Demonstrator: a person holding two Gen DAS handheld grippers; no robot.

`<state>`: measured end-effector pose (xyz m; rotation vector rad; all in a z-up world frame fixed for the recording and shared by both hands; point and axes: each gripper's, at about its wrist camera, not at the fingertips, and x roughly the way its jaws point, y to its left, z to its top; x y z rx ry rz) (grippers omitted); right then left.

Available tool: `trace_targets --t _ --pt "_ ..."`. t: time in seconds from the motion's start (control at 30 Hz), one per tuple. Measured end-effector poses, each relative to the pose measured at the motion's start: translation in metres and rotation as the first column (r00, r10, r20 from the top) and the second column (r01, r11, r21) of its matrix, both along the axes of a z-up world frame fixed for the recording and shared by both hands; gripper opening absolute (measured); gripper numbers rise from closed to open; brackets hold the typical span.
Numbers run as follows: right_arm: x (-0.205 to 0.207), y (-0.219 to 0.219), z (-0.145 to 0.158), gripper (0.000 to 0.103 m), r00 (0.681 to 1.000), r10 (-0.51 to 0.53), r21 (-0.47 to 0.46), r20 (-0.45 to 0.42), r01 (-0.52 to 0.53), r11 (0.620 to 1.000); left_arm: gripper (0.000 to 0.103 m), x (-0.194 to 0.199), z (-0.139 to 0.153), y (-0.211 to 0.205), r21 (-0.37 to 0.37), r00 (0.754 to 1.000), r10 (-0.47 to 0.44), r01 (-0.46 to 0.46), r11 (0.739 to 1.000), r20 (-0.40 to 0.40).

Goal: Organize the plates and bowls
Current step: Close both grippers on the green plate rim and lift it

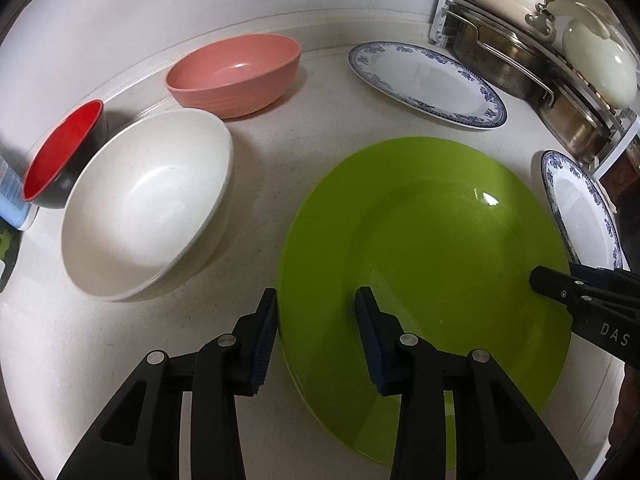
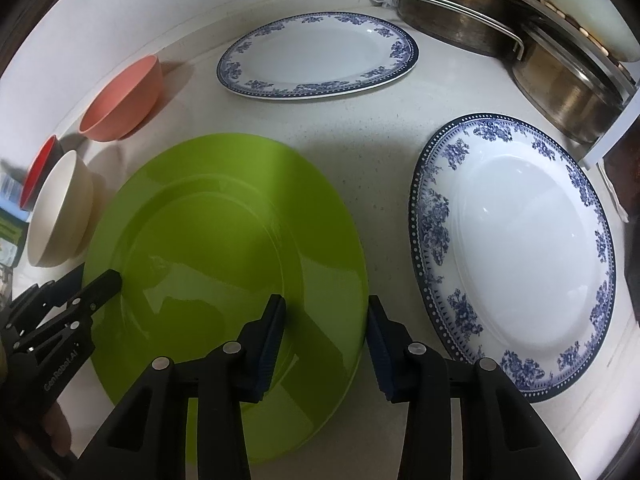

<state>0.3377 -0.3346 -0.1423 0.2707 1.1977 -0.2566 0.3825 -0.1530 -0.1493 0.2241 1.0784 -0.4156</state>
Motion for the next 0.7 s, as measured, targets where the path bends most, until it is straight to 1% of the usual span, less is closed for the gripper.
trace_targets --t 0.13,0.23,0.43,0.7 --pt "-0.004 0.003 0.005 0.040 1.000 0.001 -0.007 0.008 -0.001 1.000 0.038 -0.007 0.007 0.004 0.001 1.000 0.005 -0.005 1.000 0.019" --pt "-0.009 0.007 0.009 0.040 1.000 -0.002 0.006 0.007 0.002 1.000 0.038 -0.014 0.014 0.009 0.001 0.999 0.012 -0.012 1.000 0.032" --pt "-0.022 0.019 0.023 0.040 1.000 0.005 0.007 0.009 -0.005 1.000 0.039 -0.033 0.028 0.027 -0.009 0.998 0.037 -0.036 0.999 0.041" --pt "-0.043 0.043 0.043 0.040 0.999 0.052 0.006 0.018 -0.052 0.999 0.039 -0.065 0.047 0.059 -0.011 0.992 0.103 -0.102 0.995 0.079"
